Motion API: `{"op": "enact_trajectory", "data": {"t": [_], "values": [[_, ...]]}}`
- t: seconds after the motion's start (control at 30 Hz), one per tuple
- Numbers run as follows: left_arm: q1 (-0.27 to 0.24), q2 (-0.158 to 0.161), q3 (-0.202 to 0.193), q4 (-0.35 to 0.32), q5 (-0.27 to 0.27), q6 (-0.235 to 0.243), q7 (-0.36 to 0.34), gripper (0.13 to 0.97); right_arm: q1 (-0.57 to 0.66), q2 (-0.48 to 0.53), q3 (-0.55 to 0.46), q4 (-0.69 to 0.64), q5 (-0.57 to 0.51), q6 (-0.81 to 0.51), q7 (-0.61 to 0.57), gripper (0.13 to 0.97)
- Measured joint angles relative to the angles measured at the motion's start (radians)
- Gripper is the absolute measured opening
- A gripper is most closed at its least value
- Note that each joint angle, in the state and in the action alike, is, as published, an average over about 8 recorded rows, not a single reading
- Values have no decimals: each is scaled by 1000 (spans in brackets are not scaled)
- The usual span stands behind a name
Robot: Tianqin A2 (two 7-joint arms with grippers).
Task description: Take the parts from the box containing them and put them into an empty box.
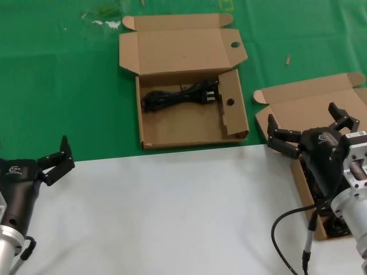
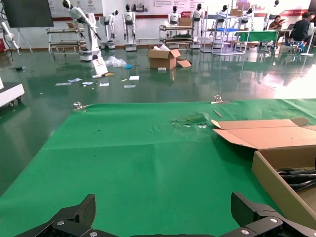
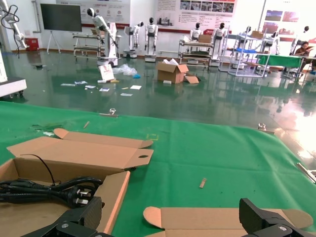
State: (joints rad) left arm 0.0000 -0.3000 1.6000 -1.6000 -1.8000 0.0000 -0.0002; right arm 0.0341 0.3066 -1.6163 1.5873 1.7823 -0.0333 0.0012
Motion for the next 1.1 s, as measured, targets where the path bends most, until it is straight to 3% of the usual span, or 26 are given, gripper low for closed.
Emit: {"op": "enact_trajectory", "data": {"t": [1.1], "values": [[0, 0, 0, 0, 0, 0, 1, 966, 0, 0, 0, 0, 0, 0, 0, 966]]}}
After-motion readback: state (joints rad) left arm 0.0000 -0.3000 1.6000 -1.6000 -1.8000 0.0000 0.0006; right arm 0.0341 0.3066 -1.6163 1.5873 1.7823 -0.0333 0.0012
